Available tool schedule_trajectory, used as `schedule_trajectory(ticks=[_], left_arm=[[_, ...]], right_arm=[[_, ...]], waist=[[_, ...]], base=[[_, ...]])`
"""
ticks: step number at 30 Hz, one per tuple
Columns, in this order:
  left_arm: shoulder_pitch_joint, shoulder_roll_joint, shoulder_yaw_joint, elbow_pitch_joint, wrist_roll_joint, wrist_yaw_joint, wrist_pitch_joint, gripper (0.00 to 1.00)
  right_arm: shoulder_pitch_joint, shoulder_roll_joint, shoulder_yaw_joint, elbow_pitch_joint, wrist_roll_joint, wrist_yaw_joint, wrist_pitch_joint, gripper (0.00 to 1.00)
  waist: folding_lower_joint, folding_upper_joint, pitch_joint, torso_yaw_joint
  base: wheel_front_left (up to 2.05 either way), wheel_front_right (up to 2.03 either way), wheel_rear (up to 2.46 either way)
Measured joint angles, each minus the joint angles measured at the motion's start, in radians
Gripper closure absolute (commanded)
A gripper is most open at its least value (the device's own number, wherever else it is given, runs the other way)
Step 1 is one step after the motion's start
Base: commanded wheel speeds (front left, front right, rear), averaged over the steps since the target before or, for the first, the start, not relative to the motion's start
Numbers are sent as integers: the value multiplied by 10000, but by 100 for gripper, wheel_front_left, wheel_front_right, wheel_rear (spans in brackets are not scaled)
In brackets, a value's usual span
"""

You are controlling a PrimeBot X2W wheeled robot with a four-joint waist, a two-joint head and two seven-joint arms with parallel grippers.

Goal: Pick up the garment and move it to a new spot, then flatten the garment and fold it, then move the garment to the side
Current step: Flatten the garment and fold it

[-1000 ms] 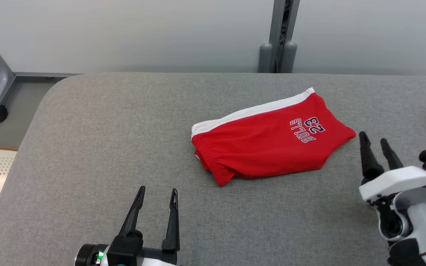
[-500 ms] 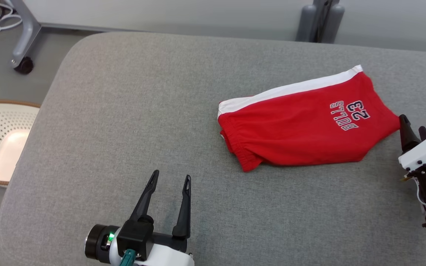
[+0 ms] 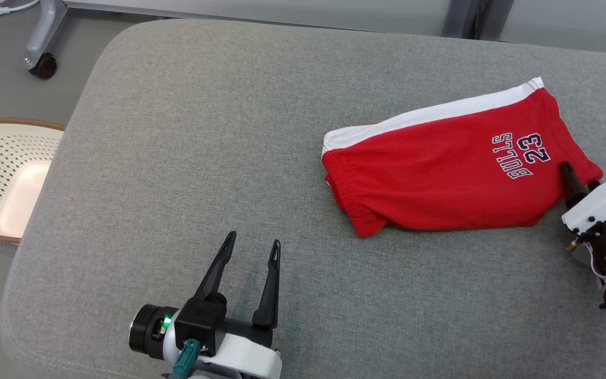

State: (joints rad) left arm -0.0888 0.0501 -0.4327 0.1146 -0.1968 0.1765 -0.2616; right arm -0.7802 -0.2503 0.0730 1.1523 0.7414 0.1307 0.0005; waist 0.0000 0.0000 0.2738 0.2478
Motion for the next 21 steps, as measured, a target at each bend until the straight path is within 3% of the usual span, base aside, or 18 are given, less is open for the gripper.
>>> schedule_trajectory(ticks=[2,4,5,6,21], left_arm=[[0,2,-12,58,13,-15,0,0],[0,0,-8,86,15,-40,0,0],[0,2,-6,100,25,-46,0,0],[0,2,-6,109,33,-54,0,0],[6,-2,186,127,169,-96,0,0]], right_arm=[[-4,13,67,29,125,0,46,53],[-4,6,105,65,267,0,56,72],[-2,0,130,59,337,0,19,92],[2,0,155,38,395,0,-44,100],[994,90,872,-1060,1710,2,-1467,100]], waist=[[0,0,-16,25],[0,0,-33,41],[0,0,-34,45],[0,0,-35,44],[0,0,-310,-635]], base=[[0,0,0],[0,0,0],[0,0,0],[0,0,0],[0,0,0]])
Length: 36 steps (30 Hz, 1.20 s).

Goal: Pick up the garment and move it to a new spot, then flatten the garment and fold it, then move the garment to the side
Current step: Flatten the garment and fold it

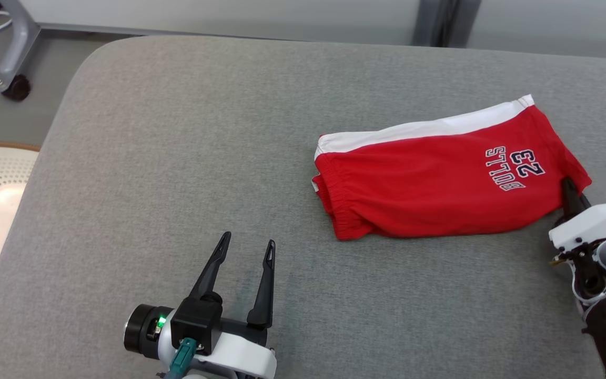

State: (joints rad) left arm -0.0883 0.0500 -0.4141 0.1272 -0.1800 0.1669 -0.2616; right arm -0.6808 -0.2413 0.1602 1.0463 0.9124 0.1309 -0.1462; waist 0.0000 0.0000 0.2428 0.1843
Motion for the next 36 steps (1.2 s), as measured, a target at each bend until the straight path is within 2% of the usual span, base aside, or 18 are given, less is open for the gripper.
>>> schedule_trajectory(ticks=[9,20,28,36], left_arm=[[233,-4,161,-4,27,-42,0,0],[407,-10,251,-17,2,-46,0,0],[432,-8,205,36,-54,-73,0,0],[611,-8,161,165,-144,-61,0,0]], right_arm=[[1442,-109,541,-1110,890,0,-761,100],[2402,-251,794,-1434,1551,-2,-1003,100],[2401,-290,1062,-1733,1609,-2,-1085,100],[2693,-222,1377,-3055,1498,-2,-1114,100]], waist=[[0,0,-429,-886],[0,0,-948,-1995],[0,0,-1196,-2123],[0,0,-1468,-1856]], base=[[0,0,0],[0,0,0],[0,0,0],[0,0,0]])
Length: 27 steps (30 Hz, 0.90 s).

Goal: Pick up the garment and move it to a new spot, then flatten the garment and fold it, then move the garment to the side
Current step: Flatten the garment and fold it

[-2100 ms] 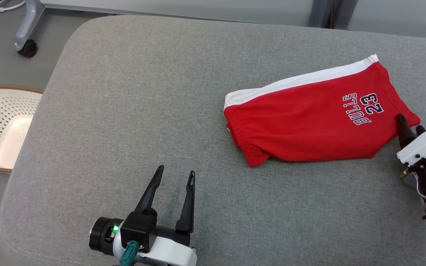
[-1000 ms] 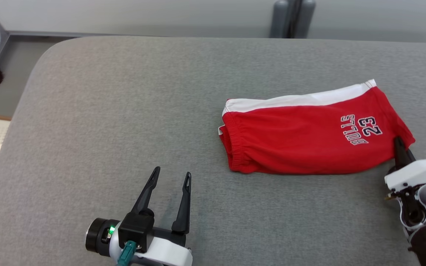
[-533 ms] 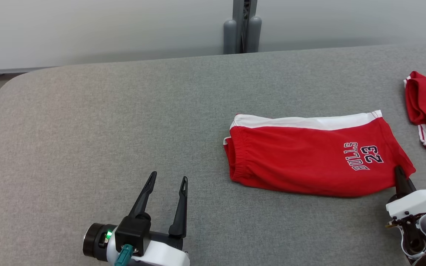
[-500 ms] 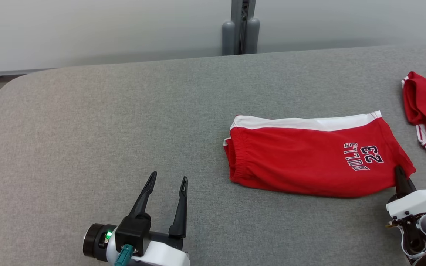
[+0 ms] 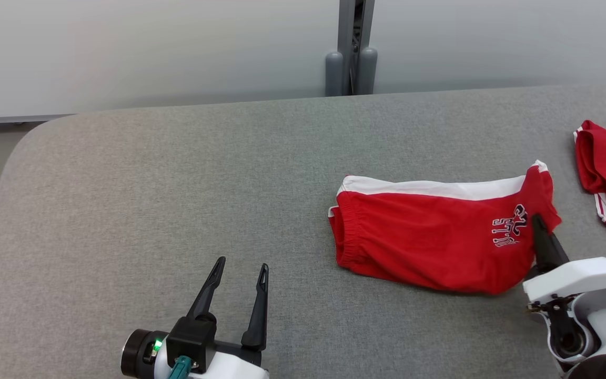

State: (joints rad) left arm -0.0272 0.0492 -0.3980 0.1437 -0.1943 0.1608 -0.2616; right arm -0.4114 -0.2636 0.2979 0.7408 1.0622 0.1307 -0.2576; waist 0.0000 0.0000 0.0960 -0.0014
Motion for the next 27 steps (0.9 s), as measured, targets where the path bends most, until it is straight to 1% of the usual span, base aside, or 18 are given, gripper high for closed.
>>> schedule_trajectory(ticks=[7,15,22,25,27], left_arm=[[42,0,-79,21,-56,31,0,0],[169,0,-111,79,-67,33,0,0],[215,0,-146,98,-107,15,0,0],[238,2,-188,109,-151,15,0,0],[321,-2,-171,107,-171,19,0,0]], right_arm=[[112,270,476,-1099,-362,0,-31,100],[49,744,1081,-1774,-857,0,42,100],[20,1156,1358,-1735,-1223,0,428,100],[70,1346,1457,-1618,-1553,0,548,100],[321,1356,1522,-1553,-1900,0,738,100]], waist=[[0,0,-257,325],[0,0,-417,855],[0,0,-507,1392],[0,0,-582,1712],[0,0,-650,1943]], base=[[0,0,0],[0,0,0],[0,0,0],[0,0,0],[0,0,0]])
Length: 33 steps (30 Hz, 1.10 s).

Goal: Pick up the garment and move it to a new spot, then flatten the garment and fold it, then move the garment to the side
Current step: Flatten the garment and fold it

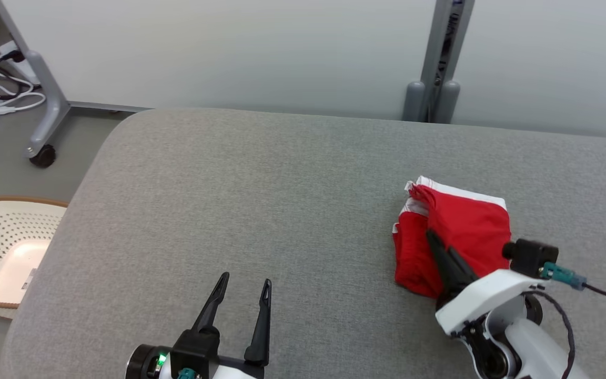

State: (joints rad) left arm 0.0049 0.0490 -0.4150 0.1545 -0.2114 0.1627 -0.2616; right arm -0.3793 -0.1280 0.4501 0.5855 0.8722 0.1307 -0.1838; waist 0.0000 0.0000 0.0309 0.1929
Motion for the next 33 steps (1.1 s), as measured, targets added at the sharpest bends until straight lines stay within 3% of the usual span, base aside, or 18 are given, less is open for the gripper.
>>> schedule_trajectory(ticks=[4,5,6,13,19,27,33], left_arm=[[123,4,59,36,0,10,0,0],[128,2,58,40,-2,10,0,0],[142,2,61,48,-8,10,0,0],[289,0,61,67,-19,27,0,0],[320,0,207,25,-19,71,0,0],[212,4,523,-111,-127,148,0,0],[60,2,813,-111,-290,176,0,0]], right_arm=[[519,90,-65,-192,-182,0,186,100],[646,148,-159,-219,-180,0,213,73],[766,199,-222,-247,-180,0,272,3],[1394,548,-182,-980,-84,0,639,0],[1593,472,-493,-1534,-433,0,495,0],[1310,209,-1200,-1549,-1674,0,-244,0],[1102,-165,-1779,-1350,-3509,0,-723,0]], waist=[[0,0,-108,209],[0,0,-137,248],[0,0,-166,279],[0,0,-334,314],[0,0,-461,1],[0,0,-492,-887],[0,0,-444,-1648]], base=[[0,0,0],[0,0,0],[0,0,0],[0,0,0],[0,0,0],[0,0,0],[0,0,0]])
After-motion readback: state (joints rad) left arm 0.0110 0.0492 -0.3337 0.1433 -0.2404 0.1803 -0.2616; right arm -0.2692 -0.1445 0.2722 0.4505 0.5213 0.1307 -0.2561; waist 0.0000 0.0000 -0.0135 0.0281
